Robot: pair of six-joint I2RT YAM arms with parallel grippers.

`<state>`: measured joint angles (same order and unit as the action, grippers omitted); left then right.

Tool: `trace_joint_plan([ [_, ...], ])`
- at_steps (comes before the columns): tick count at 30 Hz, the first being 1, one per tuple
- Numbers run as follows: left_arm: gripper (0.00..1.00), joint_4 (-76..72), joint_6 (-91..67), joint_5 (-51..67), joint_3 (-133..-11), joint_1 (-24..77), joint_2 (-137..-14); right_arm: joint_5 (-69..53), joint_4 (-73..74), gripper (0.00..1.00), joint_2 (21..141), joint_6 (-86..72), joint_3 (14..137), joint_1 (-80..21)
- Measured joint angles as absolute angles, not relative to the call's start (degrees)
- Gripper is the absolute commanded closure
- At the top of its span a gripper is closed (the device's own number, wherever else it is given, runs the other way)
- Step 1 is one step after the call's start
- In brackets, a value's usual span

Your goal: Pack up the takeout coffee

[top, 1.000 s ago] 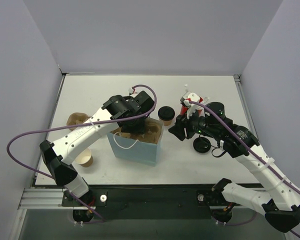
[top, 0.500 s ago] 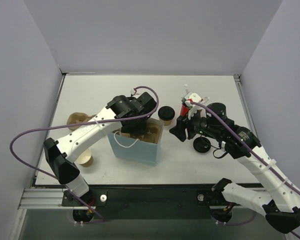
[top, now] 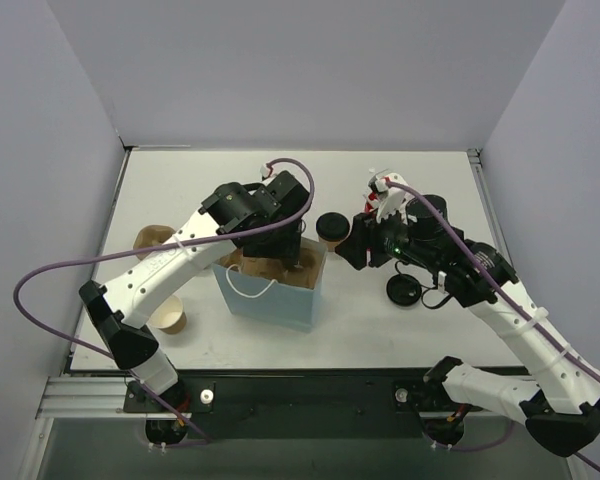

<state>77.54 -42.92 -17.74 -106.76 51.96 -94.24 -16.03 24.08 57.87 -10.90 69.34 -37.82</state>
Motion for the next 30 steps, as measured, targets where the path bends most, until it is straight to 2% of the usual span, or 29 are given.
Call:
trace_joint_plan([
  [6, 0.32, 77.8, -42.3, -17.6, -110.9, 51.5, -92.6, -10.8, 26.5, 0.53, 61.1, -27.3, 73.2, -38.0],
  [10, 0.32, 77.9, -40.7, -17.5, -114.6, 50.5, -91.7, -8.8, 29.0, 0.48, 62.7, -34.9, 74.5, -39.1],
  [23, 0.32, 78.0, -27.2, -14.1, -116.3, 36.0, -90.3, 4.1, 36.3, 0.46, 71.2, -44.6, 79.0, -51.9],
  [30, 0.33, 78.2, -24.4, -12.2, -118.9, 35.7, -93.6, 9.8, 39.7, 0.45, 71.4, -46.3, 82.3, -51.9],
])
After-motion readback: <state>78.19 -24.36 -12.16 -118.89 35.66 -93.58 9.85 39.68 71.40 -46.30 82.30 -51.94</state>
